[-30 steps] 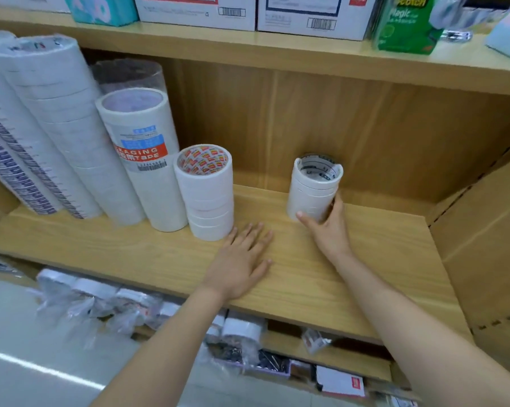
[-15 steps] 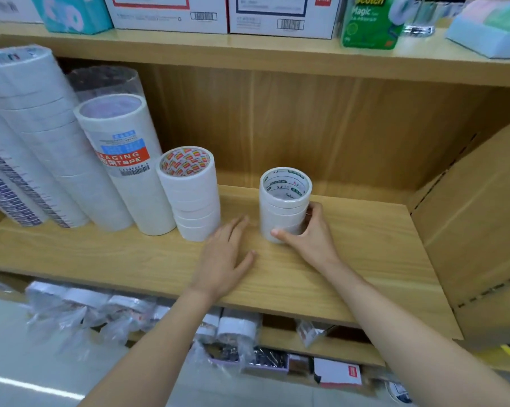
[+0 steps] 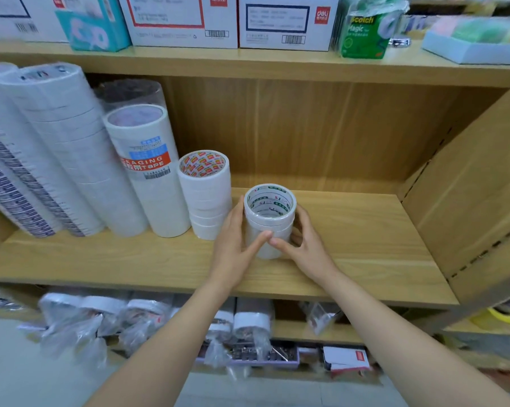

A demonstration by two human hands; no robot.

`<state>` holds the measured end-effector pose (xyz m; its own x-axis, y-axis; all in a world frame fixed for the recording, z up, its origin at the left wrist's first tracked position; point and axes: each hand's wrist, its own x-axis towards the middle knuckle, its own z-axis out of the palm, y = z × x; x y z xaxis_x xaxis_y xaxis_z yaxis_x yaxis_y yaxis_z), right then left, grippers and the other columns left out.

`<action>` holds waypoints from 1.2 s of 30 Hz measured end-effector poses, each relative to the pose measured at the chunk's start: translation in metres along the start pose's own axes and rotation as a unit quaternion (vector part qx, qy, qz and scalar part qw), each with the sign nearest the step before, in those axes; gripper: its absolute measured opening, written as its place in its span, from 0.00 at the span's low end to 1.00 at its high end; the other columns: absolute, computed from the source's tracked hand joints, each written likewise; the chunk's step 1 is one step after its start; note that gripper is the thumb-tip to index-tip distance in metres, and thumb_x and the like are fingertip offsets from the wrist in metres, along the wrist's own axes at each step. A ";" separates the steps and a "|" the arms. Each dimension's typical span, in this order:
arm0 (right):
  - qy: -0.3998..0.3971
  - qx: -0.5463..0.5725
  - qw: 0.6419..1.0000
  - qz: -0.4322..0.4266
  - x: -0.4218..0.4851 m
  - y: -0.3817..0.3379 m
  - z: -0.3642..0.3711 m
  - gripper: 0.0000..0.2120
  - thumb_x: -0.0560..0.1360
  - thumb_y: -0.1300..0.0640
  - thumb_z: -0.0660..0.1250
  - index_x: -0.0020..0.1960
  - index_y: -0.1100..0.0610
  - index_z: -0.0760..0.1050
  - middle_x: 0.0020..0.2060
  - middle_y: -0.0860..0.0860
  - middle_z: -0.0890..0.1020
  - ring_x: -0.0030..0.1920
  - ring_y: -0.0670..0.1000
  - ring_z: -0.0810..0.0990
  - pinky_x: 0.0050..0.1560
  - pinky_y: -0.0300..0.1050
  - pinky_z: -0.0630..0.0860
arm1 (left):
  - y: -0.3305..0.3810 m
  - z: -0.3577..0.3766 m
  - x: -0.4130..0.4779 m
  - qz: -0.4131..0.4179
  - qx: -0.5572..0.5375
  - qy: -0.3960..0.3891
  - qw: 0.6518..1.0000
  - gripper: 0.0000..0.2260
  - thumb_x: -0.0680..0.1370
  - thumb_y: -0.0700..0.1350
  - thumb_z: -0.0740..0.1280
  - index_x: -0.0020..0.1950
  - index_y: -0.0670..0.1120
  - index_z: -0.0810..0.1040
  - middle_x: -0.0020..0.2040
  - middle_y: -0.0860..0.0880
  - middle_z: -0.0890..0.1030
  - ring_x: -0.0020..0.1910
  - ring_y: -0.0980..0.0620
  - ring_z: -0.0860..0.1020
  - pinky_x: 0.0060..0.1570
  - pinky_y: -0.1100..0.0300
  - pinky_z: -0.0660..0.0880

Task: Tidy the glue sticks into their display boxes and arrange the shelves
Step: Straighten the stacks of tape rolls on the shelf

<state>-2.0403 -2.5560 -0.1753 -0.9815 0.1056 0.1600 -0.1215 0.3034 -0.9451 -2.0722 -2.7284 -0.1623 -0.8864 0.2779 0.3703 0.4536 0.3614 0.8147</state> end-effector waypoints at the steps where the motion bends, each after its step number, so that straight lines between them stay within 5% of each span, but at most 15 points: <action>1: 0.005 0.002 1.000 0.002 0.000 -0.002 0.003 0.39 0.71 0.56 0.77 0.75 0.49 0.60 0.69 0.43 0.73 0.69 0.42 0.72 0.69 0.53 0.72 | -0.001 -0.002 -0.001 -0.004 0.002 0.003 1.000 0.33 0.76 0.56 0.69 0.78 0.50 0.61 0.73 0.55 0.69 0.72 0.61 0.66 0.71 0.56 0.66; 9: 0.007 0.022 0.999 0.023 -0.001 -0.005 0.015 0.40 0.71 0.56 0.76 0.77 0.52 0.58 0.71 0.44 0.71 0.70 0.40 0.68 0.69 0.44 0.70 | -0.005 -0.008 -0.005 -0.016 0.011 0.038 0.999 0.34 0.76 0.59 0.70 0.77 0.51 0.60 0.72 0.56 0.68 0.71 0.57 0.67 0.69 0.49 0.69; 14: 0.031 0.042 0.998 0.039 0.000 -0.012 0.017 0.31 0.74 0.43 0.67 0.73 0.53 0.65 0.66 0.42 0.76 0.65 0.38 0.73 0.67 0.41 0.70 | 0.000 -0.008 -0.002 -0.008 0.005 0.043 0.999 0.29 0.77 0.58 0.68 0.75 0.50 0.66 0.66 0.54 0.73 0.65 0.59 0.71 0.65 0.52 0.72; 19: 0.028 0.053 0.998 0.026 0.010 -0.012 0.024 0.31 0.74 0.45 0.65 0.73 0.56 0.65 0.66 0.45 0.76 0.64 0.36 0.74 0.62 0.32 0.70 | -0.004 -0.009 0.000 -0.007 0.023 0.049 0.999 0.32 0.77 0.60 0.65 0.77 0.49 0.62 0.69 0.52 0.71 0.69 0.57 0.70 0.67 0.51 0.71; 26: 0.024 0.049 0.998 0.013 0.020 -0.009 0.031 0.29 0.78 0.43 0.64 0.74 0.54 0.63 0.68 0.44 0.75 0.68 0.41 0.72 0.66 0.35 0.68 | -0.015 -0.025 -0.011 0.017 0.225 0.179 0.958 0.25 0.76 0.52 0.71 0.68 0.42 0.71 0.62 0.43 0.71 0.61 0.46 0.70 0.60 0.54 0.70; 32: 0.022 0.057 0.998 0.004 0.025 -0.009 0.029 0.29 0.77 0.47 0.63 0.74 0.56 0.64 0.67 0.44 0.75 0.67 0.38 0.72 0.62 0.30 0.68 | -0.021 -0.025 -0.011 0.018 0.188 0.104 0.976 0.19 0.77 0.53 0.67 0.64 0.44 0.73 0.56 0.47 0.77 0.55 0.48 0.76 0.52 0.51 0.76; 36: 0.031 0.068 0.997 0.004 0.028 -0.009 0.023 0.30 0.77 0.47 0.63 0.75 0.57 0.62 0.66 0.43 0.74 0.66 0.36 0.71 0.64 0.33 0.69 | -0.018 -0.013 -0.007 -0.002 0.144 0.055 0.988 0.24 0.78 0.49 0.68 0.72 0.43 0.69 0.61 0.48 0.77 0.58 0.50 0.76 0.56 0.54 0.75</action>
<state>-2.0703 -2.5776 -0.1692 -0.9720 0.1670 0.1655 -0.1368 0.1712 -0.9757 -2.0750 -2.7484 -0.1734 -0.8856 0.1843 0.4264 0.4442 0.6046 0.6612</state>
